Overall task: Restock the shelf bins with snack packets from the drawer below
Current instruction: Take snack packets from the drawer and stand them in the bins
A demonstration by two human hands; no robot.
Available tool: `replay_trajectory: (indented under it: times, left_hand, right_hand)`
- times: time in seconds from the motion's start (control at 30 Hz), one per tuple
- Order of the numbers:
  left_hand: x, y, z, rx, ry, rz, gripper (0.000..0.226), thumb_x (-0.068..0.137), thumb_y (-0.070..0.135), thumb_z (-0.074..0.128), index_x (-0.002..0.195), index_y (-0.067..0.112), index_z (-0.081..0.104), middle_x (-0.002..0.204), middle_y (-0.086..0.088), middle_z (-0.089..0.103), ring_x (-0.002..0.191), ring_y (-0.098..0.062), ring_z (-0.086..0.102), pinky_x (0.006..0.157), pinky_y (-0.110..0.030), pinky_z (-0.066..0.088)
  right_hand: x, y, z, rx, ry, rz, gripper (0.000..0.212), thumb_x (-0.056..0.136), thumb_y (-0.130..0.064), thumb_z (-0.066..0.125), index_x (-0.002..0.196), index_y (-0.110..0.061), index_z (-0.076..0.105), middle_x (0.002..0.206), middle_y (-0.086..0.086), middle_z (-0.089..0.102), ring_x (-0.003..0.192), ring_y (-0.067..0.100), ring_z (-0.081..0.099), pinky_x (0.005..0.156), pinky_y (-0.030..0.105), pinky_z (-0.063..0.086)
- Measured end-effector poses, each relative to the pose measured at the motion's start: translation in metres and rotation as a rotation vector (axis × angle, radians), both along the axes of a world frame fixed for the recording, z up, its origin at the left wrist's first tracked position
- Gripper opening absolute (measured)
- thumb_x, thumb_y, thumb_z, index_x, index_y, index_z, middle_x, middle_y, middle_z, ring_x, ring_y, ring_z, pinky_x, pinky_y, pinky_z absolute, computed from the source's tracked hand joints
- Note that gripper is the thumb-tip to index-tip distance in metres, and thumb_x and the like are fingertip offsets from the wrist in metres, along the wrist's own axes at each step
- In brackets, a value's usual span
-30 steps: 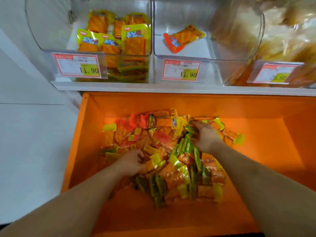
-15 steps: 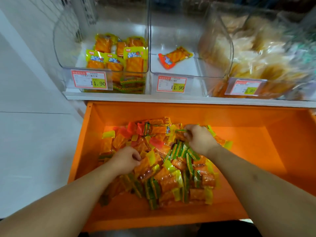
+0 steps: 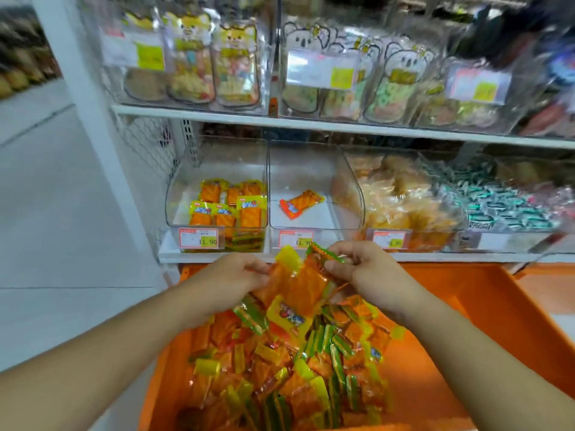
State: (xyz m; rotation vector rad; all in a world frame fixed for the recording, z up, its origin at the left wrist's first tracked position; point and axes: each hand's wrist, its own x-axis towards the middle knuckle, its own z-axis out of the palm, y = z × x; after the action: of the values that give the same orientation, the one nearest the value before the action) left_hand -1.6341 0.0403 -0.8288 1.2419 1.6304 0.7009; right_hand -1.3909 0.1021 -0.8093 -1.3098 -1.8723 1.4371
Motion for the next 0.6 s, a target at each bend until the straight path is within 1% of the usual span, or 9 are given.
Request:
replay_trajectory:
  times: [0.07, 0.13, 0.17, 0.23, 0.33, 0.4, 0.47, 0.53, 0.6]
  left_hand:
    - [-0.002, -0.008, 0.010, -0.006, -0.133, 0.033, 0.013, 0.097, 0.013, 0.070, 0.104, 0.022, 0.077, 0.092, 0.007, 0.080, 0.093, -0.007, 0.072, 0.080, -0.016, 0.051]
    - [-0.004, -0.010, 0.009, -0.059, -0.351, 0.105, 0.016, 0.096, 0.012, 0.070, 0.110, 0.016, 0.076, 0.100, -0.005, 0.080, 0.102, -0.026, 0.075, 0.095, -0.039, 0.056]
    - [-0.004, -0.008, 0.007, -0.089, -0.452, 0.147, 0.020, 0.096, 0.016, 0.069, 0.115, 0.013, 0.075, 0.107, -0.012, 0.079, 0.105, -0.034, 0.074, 0.095, -0.048, 0.056]
    - [-0.005, -0.001, 0.004, -0.121, -0.601, 0.172, 0.030, 0.098, 0.029, 0.065, 0.119, 0.010, 0.073, 0.113, -0.019, 0.075, 0.104, -0.040, 0.070, 0.088, -0.049, 0.056]
    - [-0.003, 0.008, 0.000, -0.149, -0.750, 0.152, 0.040, 0.096, 0.036, 0.062, 0.126, 0.011, 0.069, 0.120, -0.029, 0.069, 0.108, -0.045, 0.066, 0.102, -0.058, 0.049]
    - [-0.003, 0.011, 0.000, -0.146, -0.799, 0.137, 0.040, 0.098, 0.030, 0.061, 0.131, 0.007, 0.066, 0.132, -0.031, 0.063, 0.124, -0.049, 0.060, 0.114, -0.066, 0.038]
    - [-0.005, 0.015, 0.002, -0.137, -0.801, 0.120, 0.042, 0.099, 0.030, 0.061, 0.132, 0.004, 0.065, 0.135, -0.029, 0.062, 0.131, -0.050, 0.055, 0.116, -0.068, 0.035]
    - [-0.007, 0.017, 0.005, -0.122, -0.763, 0.096, 0.044, 0.097, 0.034, 0.063, 0.129, 0.003, 0.068, 0.130, -0.027, 0.067, 0.126, -0.048, 0.060, 0.115, -0.065, 0.039]
    - [-0.009, 0.020, 0.009, -0.097, -0.707, 0.097, 0.042, 0.092, 0.034, 0.068, 0.120, 0.003, 0.073, 0.113, -0.021, 0.074, 0.104, -0.040, 0.071, 0.098, -0.053, 0.055]
  right_hand:
    - [-0.006, -0.005, 0.004, 0.035, 0.029, -0.039, 0.013, 0.103, -0.005, 0.060, 0.097, 0.000, 0.070, 0.070, 0.010, 0.066, 0.060, 0.023, 0.069, 0.069, 0.048, 0.065]
    - [-0.013, -0.005, 0.005, 0.084, 0.015, -0.067, 0.014, 0.104, -0.009, 0.061, 0.095, -0.005, 0.071, 0.074, 0.013, 0.074, 0.062, 0.031, 0.073, 0.073, 0.055, 0.064]
    - [-0.017, -0.005, 0.004, 0.111, 0.003, -0.078, 0.015, 0.103, -0.010, 0.061, 0.093, -0.008, 0.071, 0.076, 0.013, 0.075, 0.064, 0.035, 0.074, 0.073, 0.057, 0.063]
    - [-0.023, -0.003, 0.001, 0.153, -0.007, -0.109, 0.016, 0.102, -0.012, 0.063, 0.088, -0.012, 0.070, 0.075, 0.010, 0.074, 0.062, 0.037, 0.074, 0.070, 0.060, 0.062]
    - [-0.033, 0.001, -0.003, 0.218, -0.012, -0.144, 0.017, 0.101, -0.014, 0.065, 0.085, -0.016, 0.072, 0.075, 0.007, 0.073, 0.063, 0.034, 0.073, 0.066, 0.059, 0.060]
    - [-0.039, 0.005, -0.004, 0.261, -0.010, -0.138, 0.015, 0.100, -0.016, 0.065, 0.088, -0.021, 0.074, 0.079, 0.003, 0.074, 0.071, 0.029, 0.073, 0.069, 0.056, 0.061]
    - [-0.043, 0.010, -0.003, 0.262, 0.000, -0.140, 0.015, 0.100, -0.018, 0.066, 0.088, -0.022, 0.073, 0.079, 0.003, 0.073, 0.073, 0.030, 0.072, 0.069, 0.057, 0.060]
    - [-0.045, 0.016, -0.002, 0.248, 0.007, -0.156, 0.015, 0.101, -0.018, 0.066, 0.087, -0.020, 0.072, 0.076, 0.007, 0.072, 0.071, 0.036, 0.071, 0.066, 0.060, 0.059]
    - [-0.045, 0.020, 0.002, 0.230, 0.005, -0.159, 0.016, 0.101, -0.017, 0.065, 0.087, -0.017, 0.071, 0.073, 0.010, 0.072, 0.063, 0.036, 0.072, 0.063, 0.062, 0.059]
